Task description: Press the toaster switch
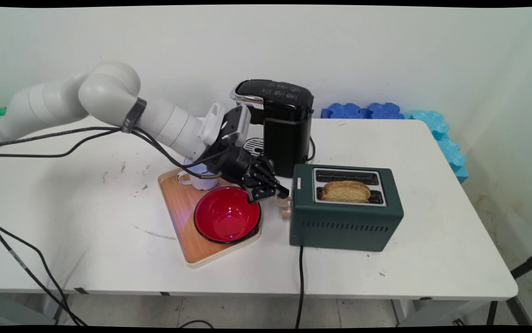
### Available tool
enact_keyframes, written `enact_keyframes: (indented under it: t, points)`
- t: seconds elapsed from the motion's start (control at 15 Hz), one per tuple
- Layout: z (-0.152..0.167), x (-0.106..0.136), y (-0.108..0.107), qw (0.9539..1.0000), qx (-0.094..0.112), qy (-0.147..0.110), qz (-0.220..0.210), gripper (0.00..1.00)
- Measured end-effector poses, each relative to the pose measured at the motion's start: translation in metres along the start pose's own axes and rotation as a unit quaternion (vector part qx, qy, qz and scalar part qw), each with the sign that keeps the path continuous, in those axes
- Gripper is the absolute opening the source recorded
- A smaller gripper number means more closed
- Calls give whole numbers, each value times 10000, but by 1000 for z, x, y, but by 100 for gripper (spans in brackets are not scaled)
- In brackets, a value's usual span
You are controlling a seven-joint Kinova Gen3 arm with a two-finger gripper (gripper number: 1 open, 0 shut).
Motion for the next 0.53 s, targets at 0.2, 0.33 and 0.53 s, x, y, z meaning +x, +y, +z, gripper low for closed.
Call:
enact_keyframes:
  t: [0.2,0.33,0.53]
  points:
    - [5,-7,1,10000,13,-13,-55,0]
    - [7,-10,1,9999,31,0,-99,0]
    - [10,-13,1,9999,54,16,-159,0]
